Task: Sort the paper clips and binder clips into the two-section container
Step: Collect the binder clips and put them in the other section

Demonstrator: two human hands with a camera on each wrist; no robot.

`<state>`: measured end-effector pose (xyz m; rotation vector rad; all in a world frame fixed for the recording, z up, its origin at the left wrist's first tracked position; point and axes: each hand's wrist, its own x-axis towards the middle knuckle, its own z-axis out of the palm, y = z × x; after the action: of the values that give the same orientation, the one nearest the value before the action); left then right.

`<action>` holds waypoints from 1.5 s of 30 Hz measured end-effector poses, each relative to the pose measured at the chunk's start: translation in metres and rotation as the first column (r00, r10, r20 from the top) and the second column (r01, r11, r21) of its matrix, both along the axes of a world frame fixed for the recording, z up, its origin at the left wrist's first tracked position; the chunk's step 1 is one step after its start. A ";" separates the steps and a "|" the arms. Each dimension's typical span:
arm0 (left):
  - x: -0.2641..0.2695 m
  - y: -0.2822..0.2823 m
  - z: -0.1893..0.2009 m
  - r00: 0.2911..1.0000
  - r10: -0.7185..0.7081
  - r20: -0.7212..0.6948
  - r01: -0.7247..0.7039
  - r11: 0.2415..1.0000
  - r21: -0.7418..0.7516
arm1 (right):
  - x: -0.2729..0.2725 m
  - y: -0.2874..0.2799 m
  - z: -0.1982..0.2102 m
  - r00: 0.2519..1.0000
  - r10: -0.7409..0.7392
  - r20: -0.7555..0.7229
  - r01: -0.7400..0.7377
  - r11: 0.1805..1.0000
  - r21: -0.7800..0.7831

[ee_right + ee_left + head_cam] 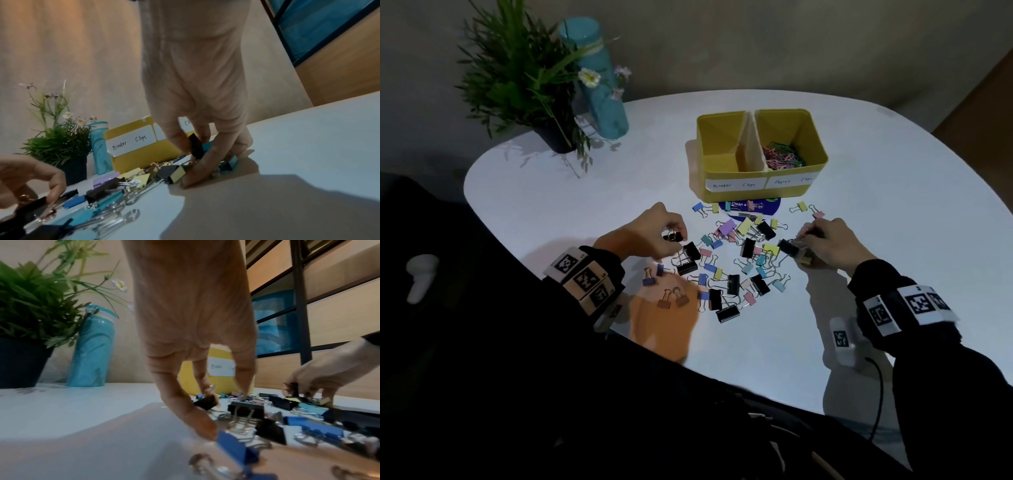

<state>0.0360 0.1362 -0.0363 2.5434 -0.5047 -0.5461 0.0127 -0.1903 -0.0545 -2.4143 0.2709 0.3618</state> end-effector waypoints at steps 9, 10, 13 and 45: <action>-0.011 -0.042 -0.012 0.992 0.112 0.053 -0.119 0.978 0.172 | -0.009 0.030 0.005 0.990 0.111 -0.082 -0.122 0.982 -0.146; -0.009 -0.043 -0.013 0.993 0.106 0.046 -0.112 0.981 0.161 | -0.008 0.031 0.004 0.990 0.105 -0.093 -0.117 0.983 -0.143; -0.002 -0.040 -0.011 0.997 0.066 0.038 -0.071 0.989 0.132 | -0.006 0.030 0.008 0.991 0.116 -0.060 -0.121 0.990 -0.079; 0.077 -0.086 0.071 0.931 0.256 0.259 -0.161 0.927 -0.340 | 0.028 0.029 0.088 0.895 -0.252 0.369 0.072 0.897 0.437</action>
<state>0.1129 0.0499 0.0351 2.3379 -0.3772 0.0055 0.0408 -0.1612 0.0332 -1.9649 0.1819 -0.1711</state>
